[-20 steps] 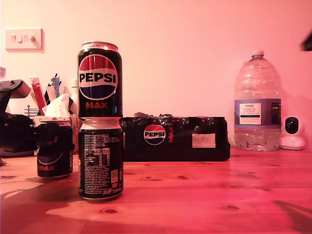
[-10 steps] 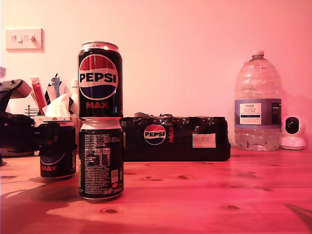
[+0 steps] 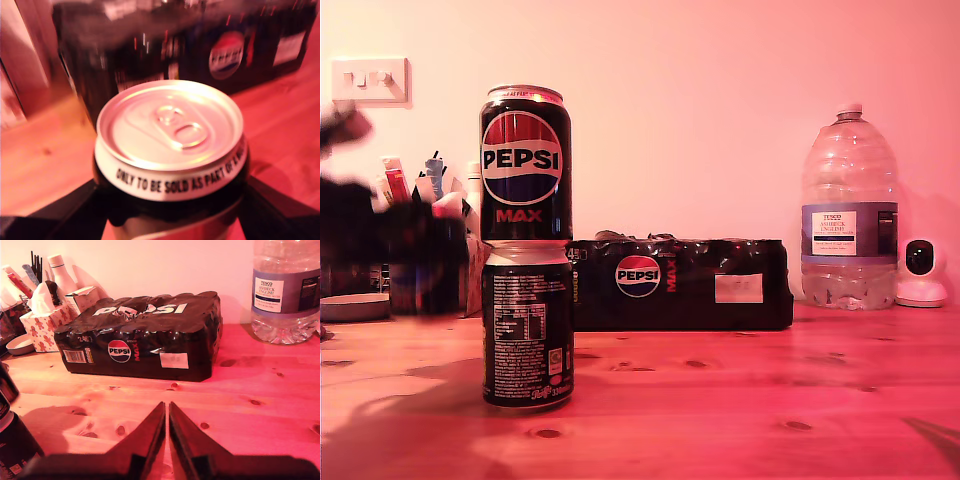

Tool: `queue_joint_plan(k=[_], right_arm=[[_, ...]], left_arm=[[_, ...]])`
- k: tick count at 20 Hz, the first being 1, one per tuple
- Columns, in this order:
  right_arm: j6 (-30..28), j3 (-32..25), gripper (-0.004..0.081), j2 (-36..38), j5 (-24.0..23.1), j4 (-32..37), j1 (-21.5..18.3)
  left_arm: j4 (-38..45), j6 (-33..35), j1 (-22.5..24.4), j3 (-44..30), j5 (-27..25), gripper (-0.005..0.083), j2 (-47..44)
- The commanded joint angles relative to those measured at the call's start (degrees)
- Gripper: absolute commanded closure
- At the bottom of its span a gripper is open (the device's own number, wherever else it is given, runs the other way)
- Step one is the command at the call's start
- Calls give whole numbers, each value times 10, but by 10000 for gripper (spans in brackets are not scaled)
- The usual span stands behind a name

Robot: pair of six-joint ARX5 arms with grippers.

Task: Stack up the Pepsi cans on top of each other

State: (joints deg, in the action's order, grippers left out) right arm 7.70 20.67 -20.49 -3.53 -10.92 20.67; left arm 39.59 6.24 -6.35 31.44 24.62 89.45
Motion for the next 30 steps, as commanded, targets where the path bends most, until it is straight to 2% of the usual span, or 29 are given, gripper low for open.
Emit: queue_joint_plan(k=[1, 8, 15, 18, 22, 30], right_arm=[[5, -9, 783, -2, 0, 3, -2], [12, -9, 783, -2, 0, 3, -2], [14, -9, 783, -2, 0, 3, -2], [14, -9, 783, -2, 0, 4, -2], [16, -9, 783, -2, 0, 5, -2], [16, -9, 783, -2, 0, 8, -2]], left_arm=[[-5, 2, -2, 3, 6, 529, -46], [-106, -2, -2, 3, 7, 529, -194], [-238, -2, -40, 36, 6, 529, -301], [-312, 3, -56, 76, 6, 529, -316], [-369, 3, -65, 122, 4, 529, -322], [-421, 3, -94, 186, 4, 528, -322]])
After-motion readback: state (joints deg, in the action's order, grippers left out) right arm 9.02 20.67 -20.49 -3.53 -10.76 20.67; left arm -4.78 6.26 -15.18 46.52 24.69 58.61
